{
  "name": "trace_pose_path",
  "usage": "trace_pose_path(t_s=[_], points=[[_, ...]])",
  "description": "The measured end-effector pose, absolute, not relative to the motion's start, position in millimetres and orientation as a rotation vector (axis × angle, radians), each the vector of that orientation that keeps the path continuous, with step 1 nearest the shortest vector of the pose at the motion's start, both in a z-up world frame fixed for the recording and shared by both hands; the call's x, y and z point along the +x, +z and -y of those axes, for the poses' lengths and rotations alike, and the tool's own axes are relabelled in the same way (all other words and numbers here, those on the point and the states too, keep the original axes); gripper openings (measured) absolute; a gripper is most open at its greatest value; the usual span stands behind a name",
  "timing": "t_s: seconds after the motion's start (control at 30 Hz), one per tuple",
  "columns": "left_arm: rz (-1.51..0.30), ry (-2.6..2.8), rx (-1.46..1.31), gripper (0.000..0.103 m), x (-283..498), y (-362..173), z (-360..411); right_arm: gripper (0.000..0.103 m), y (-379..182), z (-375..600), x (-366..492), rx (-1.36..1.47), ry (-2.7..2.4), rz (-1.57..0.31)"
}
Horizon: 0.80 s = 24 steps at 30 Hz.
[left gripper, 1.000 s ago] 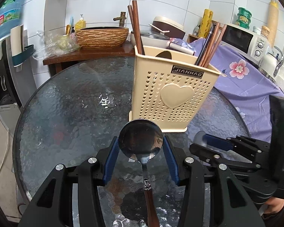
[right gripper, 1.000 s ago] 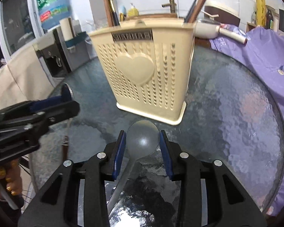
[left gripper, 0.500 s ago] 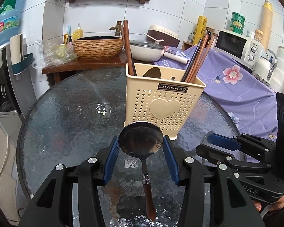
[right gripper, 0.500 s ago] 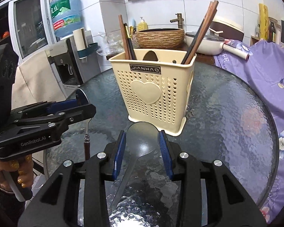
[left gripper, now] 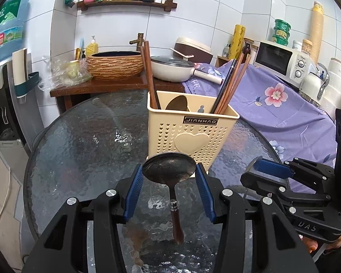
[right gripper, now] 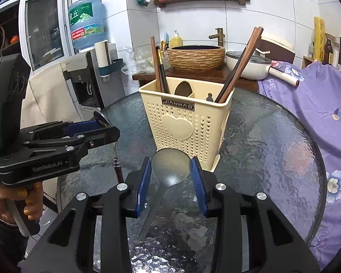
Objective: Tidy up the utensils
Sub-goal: 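Lift both spoons and carry them above the cream holder, then lower both spoons bowl-up into the cream holder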
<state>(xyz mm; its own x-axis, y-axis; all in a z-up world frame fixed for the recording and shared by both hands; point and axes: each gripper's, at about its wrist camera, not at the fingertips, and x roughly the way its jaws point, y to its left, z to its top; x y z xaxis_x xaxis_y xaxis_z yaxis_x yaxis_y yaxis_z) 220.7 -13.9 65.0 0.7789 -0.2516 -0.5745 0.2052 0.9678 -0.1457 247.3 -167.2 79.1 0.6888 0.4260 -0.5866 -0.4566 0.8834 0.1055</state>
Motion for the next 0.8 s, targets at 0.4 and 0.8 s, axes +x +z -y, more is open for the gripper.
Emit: trace_pose_path(t_s=[0.4,0.8], points=[[-0.565,-0.287,-0.068,0.046,225.1,107.1,17.4,0.036,129.0,176.4,258.0,-0.047,0.483,-0.553],[-0.416,-0.274,-0.087,0.046,243.1,188.6,13.5,0.036,204.3,179.9,283.6,-0.031,0.442,-0.407]])
